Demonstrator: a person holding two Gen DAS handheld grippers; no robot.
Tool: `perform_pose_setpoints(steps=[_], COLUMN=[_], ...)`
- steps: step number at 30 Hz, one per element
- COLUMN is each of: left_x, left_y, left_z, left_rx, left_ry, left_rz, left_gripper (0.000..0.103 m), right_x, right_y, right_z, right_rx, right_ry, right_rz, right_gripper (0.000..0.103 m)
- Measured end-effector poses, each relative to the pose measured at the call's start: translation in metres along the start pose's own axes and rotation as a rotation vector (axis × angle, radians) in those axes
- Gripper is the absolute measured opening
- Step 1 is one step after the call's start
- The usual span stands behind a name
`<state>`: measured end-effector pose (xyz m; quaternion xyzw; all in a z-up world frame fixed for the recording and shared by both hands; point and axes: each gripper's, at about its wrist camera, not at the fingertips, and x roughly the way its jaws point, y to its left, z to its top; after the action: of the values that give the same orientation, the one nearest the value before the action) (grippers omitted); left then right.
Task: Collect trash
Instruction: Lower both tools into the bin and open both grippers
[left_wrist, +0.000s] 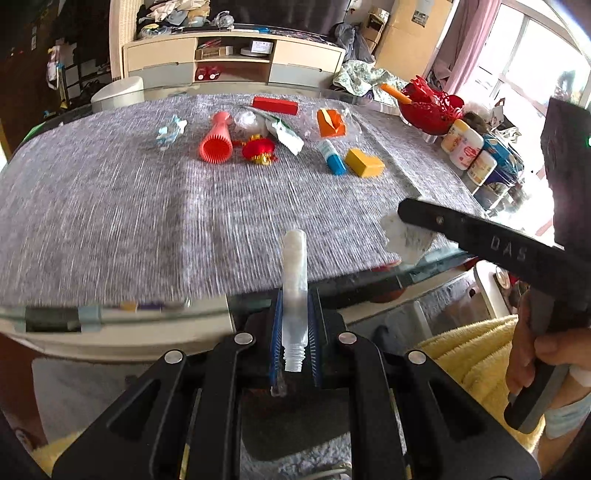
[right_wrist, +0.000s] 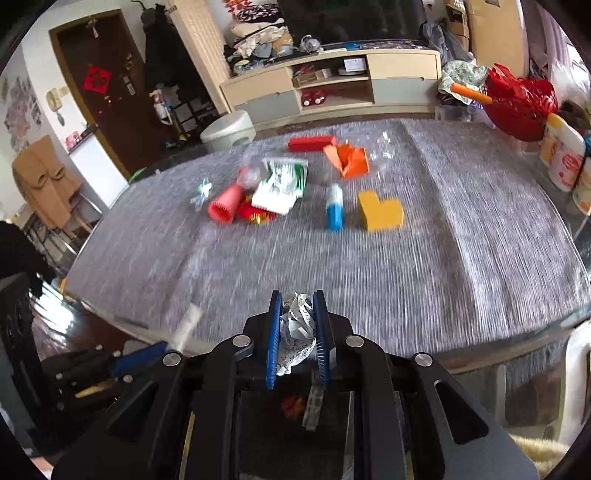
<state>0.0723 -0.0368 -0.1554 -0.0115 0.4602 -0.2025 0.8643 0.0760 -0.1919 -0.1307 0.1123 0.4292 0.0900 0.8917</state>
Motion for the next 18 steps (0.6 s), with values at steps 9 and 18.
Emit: perform_pose_setpoints(steps=[9, 18], left_x=[-0.007, 0.028], left_y=[-0.005, 0.007], left_z=[-0.046, -0.098], left_rx=[-0.002, -0.057], left_ry=[0.035, 0.144], left_rz=[0.014, 0.016], left_gripper=[0.012, 0.012], right_x=[-0.001, 0.032], right_y=[0.000, 0.002], right_z=[-0.053, -0.096], right_rx=[-0.001, -0.005], right_ry=[0.062, 0.184], right_rz=[0.015, -0.017], right_gripper=[0.018, 0.018])
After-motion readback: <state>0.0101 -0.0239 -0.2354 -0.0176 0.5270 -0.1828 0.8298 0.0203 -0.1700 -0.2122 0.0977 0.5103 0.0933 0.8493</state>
